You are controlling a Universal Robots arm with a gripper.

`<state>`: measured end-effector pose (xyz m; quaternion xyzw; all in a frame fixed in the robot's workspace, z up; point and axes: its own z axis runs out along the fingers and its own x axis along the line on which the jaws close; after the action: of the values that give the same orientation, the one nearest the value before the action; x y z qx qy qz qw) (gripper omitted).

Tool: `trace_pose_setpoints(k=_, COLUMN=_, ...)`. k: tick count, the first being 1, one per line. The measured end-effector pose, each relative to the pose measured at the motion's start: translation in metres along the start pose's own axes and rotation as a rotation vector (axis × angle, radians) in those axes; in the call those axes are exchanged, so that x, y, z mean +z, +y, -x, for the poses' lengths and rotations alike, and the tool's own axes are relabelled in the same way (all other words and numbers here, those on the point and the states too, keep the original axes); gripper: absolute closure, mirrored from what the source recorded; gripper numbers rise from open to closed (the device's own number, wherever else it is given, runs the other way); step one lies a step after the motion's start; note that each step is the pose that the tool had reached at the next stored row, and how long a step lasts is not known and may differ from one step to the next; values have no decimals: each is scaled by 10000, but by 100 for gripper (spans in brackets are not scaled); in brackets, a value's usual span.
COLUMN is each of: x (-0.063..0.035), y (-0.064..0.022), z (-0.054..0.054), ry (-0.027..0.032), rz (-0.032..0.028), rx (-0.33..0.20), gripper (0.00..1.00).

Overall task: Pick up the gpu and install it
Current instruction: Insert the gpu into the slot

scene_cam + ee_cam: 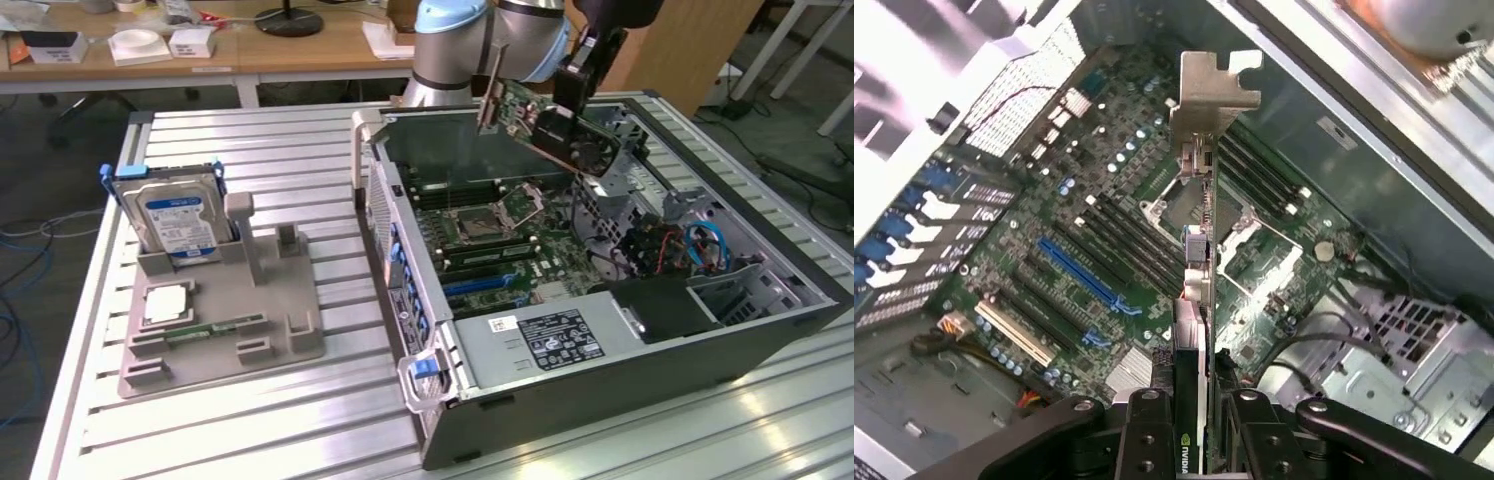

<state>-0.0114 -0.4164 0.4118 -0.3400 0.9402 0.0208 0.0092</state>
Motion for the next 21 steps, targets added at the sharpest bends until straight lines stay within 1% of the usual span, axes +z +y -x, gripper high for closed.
trace_pose_setpoints(k=11, x=56, y=-2, z=-2, ry=61, rz=59, rx=-1855, gripper=74)
trace_pose_setpoints(k=21, x=146, y=-7, z=-6, ry=105, rz=100, rx=-3196, gripper=74)
